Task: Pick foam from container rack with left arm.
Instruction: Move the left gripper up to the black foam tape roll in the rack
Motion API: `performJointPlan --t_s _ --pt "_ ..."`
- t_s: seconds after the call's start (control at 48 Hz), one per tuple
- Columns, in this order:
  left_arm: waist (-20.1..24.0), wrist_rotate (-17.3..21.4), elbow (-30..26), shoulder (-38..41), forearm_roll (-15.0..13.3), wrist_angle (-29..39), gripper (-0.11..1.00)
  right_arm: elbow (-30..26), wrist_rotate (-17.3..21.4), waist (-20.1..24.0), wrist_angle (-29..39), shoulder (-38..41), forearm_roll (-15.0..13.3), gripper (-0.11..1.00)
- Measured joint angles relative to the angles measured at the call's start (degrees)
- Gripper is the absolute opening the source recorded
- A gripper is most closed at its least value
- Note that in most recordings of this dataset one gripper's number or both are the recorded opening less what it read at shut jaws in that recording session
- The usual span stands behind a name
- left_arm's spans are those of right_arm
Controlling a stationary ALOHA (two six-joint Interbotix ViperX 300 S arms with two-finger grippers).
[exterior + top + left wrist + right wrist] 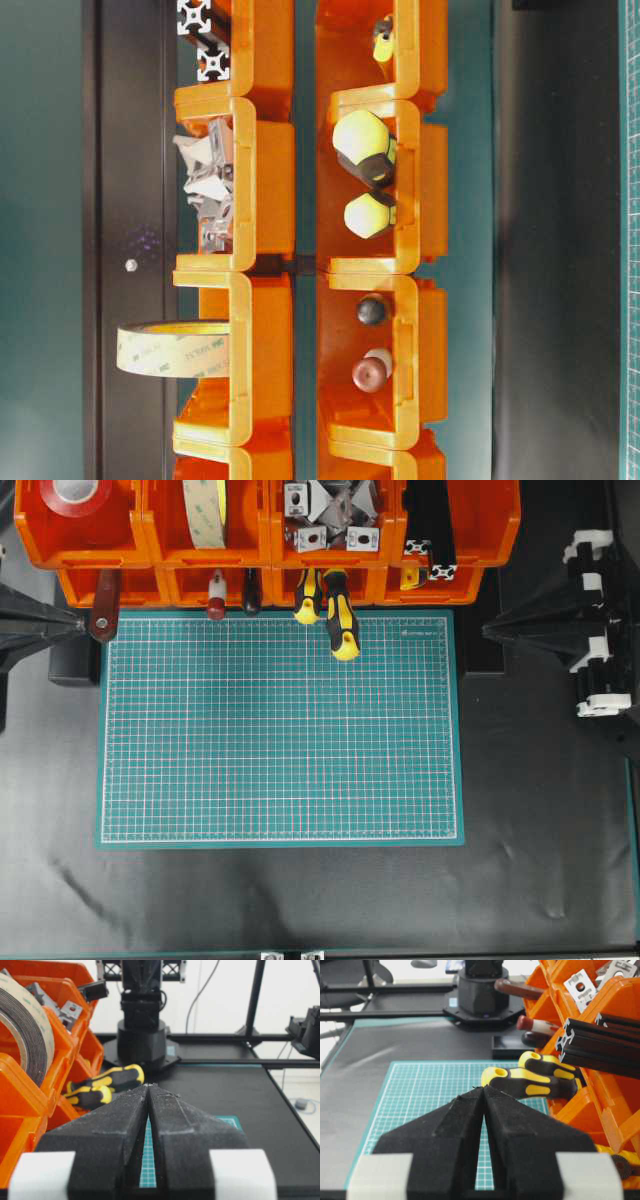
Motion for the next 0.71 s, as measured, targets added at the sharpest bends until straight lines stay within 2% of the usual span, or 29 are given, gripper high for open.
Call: performJointPlan --t_s 0.042,0.083,0.146,0.229,0.333,0.479,0.709 --pt "0.0 -0.4 -0.2 0.0 0.2 0.3 0.05 0.0 0.1 0.0 0.0 0.0 0.1 0.04" --pt "0.1 -2.2 -1.2 0.2 1.5 1.1 0.01 0.0 0.6 0.1 -0.3 0.0 0.1 0.07" --pt "0.2 -5.0 -3.8 0.3 2.5 2.6 0.00 0.0 0.6 0.3 -1.1 -0.1 0.1 0.01" --pt "0.3 -8.2 -7.1 0.4 2.8 5.2 0.00 0.0 1.1 0.5 -2.7 -0.3 0.1 0.00" --pt "0.3 -14.2 -12.8 0.9 2.9 11.3 0.00 0.0 2.0 0.5 -4.3 -0.6 0.1 0.00" --pt "0.9 -23.9 -20.9 4.0 2.9 22.2 0.00 -0.1 3.5 0.5 -4.5 -0.7 0.1 0.00" --pt "6.1 -43.8 -33.5 11.5 3.0 35.2 0.00 -0.1 6.5 0.7 -4.6 -0.6 0.1 0.00"
